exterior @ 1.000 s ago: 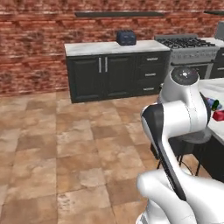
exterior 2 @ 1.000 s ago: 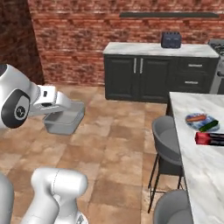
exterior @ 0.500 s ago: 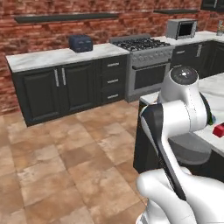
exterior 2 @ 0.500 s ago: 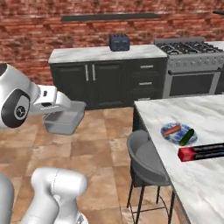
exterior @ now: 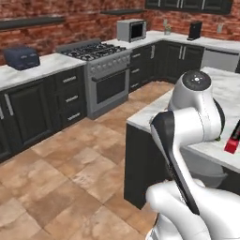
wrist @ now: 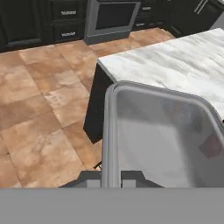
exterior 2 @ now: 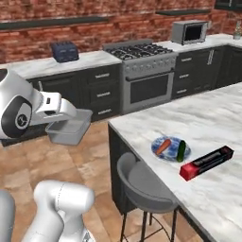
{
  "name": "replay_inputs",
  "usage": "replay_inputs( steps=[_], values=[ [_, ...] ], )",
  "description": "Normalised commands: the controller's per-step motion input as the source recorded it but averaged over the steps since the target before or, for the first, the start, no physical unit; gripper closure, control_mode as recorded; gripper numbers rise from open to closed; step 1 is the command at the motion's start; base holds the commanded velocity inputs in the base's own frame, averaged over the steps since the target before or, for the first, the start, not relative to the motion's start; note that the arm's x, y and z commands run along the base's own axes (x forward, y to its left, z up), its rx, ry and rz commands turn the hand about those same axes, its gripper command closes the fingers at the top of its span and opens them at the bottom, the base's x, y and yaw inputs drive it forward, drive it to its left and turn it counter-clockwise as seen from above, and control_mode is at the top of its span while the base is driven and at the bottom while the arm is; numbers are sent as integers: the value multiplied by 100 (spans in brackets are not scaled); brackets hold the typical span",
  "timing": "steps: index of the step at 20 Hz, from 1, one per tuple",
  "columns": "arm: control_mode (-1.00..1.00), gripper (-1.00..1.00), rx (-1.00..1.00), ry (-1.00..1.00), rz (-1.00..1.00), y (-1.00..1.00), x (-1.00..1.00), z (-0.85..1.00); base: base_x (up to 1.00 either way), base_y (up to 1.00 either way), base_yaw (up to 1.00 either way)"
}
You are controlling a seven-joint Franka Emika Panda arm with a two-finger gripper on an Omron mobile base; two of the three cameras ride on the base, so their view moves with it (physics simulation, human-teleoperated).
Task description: Retrieve the tupperware and aluminum foil from the cabinet and place them on the dining counter near the plate with carrot and cucumber to prepare for storing leftovers.
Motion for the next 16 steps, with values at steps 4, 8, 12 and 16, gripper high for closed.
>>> replay_inputs(
  steps=[4, 8, 12, 16],
  values=[
    [100, 100, 0, 0, 0, 0, 0, 0, 63, 14, -64],
    [100, 100, 0, 0, 0, 0, 0, 0, 62, 12, -64],
    [100, 100, 0, 0, 0, 0, 0, 0, 62, 10, -64],
    [100, 100, 0, 0, 0, 0, 0, 0, 64, 9, -64]
  ],
)
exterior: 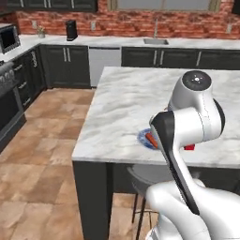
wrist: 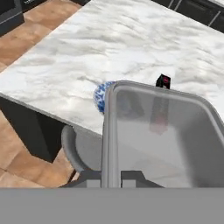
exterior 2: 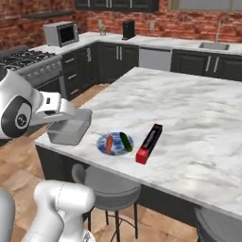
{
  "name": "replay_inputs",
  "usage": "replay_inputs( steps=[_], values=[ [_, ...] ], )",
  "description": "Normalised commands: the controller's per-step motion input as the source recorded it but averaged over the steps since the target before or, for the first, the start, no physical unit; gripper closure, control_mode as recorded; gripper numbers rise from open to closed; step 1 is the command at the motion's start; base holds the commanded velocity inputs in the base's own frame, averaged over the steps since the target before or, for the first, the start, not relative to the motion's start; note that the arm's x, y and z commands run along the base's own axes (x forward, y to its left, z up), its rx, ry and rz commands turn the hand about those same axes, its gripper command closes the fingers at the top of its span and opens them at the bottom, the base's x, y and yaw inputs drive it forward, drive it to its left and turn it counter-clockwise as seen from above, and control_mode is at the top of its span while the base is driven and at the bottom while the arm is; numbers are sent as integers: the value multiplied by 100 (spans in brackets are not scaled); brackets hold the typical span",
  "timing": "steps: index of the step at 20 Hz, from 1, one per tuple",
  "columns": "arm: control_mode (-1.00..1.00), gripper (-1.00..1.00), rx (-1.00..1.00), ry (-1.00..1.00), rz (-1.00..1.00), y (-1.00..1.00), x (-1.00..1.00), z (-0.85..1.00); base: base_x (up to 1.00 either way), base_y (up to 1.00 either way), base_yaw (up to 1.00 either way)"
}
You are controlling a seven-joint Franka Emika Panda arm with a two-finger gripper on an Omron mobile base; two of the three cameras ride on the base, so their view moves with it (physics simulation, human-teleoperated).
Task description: Retrieve the tupperware and aluminum foil from the cabinet and place them on the dining counter near the plate with carrot and cucumber to prepare for storing leftovers.
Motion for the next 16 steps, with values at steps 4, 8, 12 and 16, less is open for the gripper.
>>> replay_inputs(
  steps=[4, 8, 12, 16],
  values=[
    [100, 100, 0, 0, 0, 0, 0, 0, 66, 8, -63],
    [100, 100, 0, 0, 0, 0, 0, 0, 70, 12, -61],
    [100, 100, 0, 0, 0, 0, 0, 0, 59, 24, -54],
    [-100, 100, 0, -1, -3, 16, 8, 0, 15, 18, -16]
  ],
)
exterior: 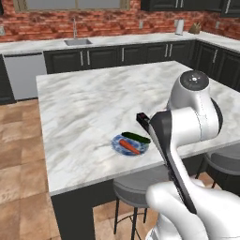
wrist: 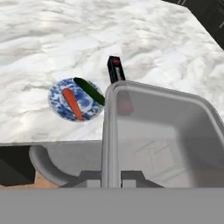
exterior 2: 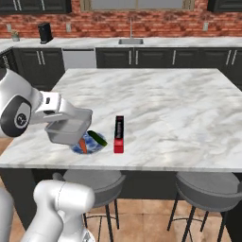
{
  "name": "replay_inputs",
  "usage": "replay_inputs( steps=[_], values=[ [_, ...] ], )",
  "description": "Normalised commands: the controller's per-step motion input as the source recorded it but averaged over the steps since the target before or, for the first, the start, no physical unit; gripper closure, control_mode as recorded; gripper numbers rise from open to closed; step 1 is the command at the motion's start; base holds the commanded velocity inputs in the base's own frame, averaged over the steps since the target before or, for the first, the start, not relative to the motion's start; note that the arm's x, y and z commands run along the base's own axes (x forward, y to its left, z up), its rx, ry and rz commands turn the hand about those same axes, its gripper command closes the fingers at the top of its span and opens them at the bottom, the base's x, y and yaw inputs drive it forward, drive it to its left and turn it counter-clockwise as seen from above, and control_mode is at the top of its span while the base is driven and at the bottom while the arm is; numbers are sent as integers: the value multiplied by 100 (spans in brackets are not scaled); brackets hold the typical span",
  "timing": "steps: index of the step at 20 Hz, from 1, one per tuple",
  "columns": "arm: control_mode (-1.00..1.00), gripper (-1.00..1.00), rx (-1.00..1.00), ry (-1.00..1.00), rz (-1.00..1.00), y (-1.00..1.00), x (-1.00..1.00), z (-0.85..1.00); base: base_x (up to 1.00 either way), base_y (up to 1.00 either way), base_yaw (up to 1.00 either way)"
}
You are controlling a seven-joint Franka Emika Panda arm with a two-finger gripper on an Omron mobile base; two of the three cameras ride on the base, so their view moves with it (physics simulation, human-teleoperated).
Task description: Retrieve the tupperware and aluminum foil from the cabinet and place them on the dining counter near the plate with carrot and cucumber to prepare for storing leftovers.
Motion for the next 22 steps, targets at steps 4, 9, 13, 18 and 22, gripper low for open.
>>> replay_inputs(
  steps=[4, 9, 13, 18, 22],
  values=[
    [-100, 100, 0, 0, 4, 36, 13, -11, 0, 0, 0],
    [-100, 100, 0, 0, 12, 63, 18, -38, 0, 0, 0],
    [-100, 100, 0, 1, 18, 89, 34, -66, 0, 0, 0],
    [-100, 100, 0, 3, 17, 100, 52, -74, 0, 0, 0],
    [-100, 100, 0, 5, 13, 92, 62, -60, 0, 0, 0]
  ],
)
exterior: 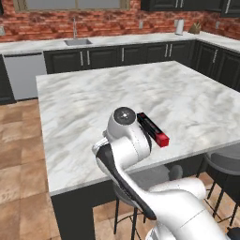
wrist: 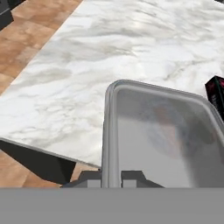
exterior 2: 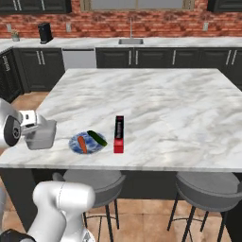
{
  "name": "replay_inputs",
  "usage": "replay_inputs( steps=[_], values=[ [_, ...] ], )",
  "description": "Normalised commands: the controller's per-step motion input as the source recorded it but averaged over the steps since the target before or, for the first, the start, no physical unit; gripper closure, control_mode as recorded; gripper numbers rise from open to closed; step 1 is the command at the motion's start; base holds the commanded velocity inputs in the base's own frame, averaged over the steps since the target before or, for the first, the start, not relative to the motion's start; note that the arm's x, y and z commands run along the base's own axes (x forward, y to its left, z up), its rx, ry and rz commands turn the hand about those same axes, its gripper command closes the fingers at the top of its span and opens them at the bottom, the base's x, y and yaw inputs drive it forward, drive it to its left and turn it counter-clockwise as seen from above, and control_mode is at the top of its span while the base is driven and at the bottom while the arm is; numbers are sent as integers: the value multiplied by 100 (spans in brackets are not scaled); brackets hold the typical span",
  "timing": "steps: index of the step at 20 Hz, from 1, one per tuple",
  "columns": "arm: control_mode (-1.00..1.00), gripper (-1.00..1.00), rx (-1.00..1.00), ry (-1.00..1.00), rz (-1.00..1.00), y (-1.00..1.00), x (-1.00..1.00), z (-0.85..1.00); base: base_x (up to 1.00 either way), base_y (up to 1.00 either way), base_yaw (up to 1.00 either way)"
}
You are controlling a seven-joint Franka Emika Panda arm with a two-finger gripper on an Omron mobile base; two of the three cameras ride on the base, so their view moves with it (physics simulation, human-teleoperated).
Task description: Retrieve the tupperware and aluminum foil from the cabinet and place them on the dining counter near the plate with carrot and cucumber to prepare for storing leftovers.
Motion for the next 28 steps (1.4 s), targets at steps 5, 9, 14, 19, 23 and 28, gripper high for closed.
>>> replay_inputs(
  steps=[5, 9, 14, 19, 23, 28],
  values=[
    [-100, 100, 0, 8, 2, 48, 72, -22, 0, 0, 0],
    [-100, 100, 0, 9, 0, 28, 68, -30, 0, 0, 0],
    [-100, 100, 0, 11, 0, 20, 38, -47, 0, 0, 0],
    [-100, 100, 0, 8, 0, 7, 25, -49, 0, 0, 0],
    [-100, 100, 0, 0, 0, 0, 33, -42, 0, 0, 0],
    [-100, 100, 0, 0, 0, 1, 32, -48, 0, 0, 0]
  ],
)
